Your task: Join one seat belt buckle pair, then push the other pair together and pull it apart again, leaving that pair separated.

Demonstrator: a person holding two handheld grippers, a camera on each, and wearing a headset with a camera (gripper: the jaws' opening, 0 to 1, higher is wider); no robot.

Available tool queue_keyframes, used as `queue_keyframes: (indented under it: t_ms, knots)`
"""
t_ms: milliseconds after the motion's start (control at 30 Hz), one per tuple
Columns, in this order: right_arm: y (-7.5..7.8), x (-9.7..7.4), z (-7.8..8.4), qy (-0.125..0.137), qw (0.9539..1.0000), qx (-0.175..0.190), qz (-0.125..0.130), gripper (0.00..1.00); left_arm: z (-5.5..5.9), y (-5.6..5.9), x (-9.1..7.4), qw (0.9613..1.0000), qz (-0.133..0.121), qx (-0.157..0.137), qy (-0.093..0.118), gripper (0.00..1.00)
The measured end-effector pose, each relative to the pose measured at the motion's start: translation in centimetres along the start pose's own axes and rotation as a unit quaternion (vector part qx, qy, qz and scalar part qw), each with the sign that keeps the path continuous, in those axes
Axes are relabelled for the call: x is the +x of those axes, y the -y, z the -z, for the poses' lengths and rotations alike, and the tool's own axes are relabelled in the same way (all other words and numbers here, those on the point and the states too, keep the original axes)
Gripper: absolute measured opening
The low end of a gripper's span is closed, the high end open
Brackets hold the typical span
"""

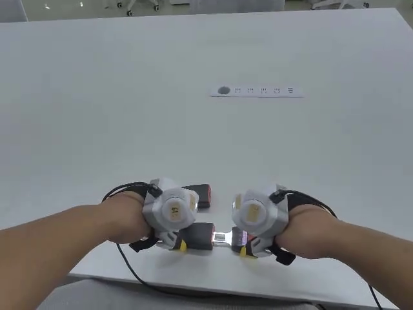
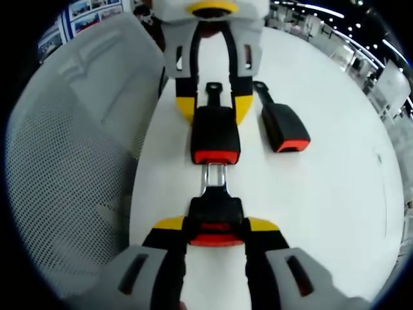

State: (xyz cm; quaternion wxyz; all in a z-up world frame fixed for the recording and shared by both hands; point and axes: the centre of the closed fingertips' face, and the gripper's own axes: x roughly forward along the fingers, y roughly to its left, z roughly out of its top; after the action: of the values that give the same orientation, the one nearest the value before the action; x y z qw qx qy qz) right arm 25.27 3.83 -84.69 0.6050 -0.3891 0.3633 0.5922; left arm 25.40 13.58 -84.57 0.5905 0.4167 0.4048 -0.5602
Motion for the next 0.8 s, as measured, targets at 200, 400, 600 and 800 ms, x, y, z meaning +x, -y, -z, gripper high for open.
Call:
queue_keyframes:
  t_ms: [200,400,600,800]
  knots:
    - [-0.1,0.0,-0.6,0.007,0.9999,-0.009,0.007,0.34,0.0,0.0,0.0,1.0,0.004,0.004,-0.007,0.32]
    - [0.0,0.2,-1.0,0.024,0.9997,0.006,0.003,0.34,0.0,0.0,0.0,1.0,0.003,0.001,-0.006,0.32]
    - [-0.1,0.5,-1.4,0.031,0.9995,0.001,0.002,0.33,0.0,0.0,0.0,1.0,0.004,0.003,-0.005,0.32]
    - [0.0,0.6,-1.8,0.04,0.9992,0.0,0.001,0.32,0.0,0.0,0.0,0.9999,0.006,0.01,-0.005,0.31]
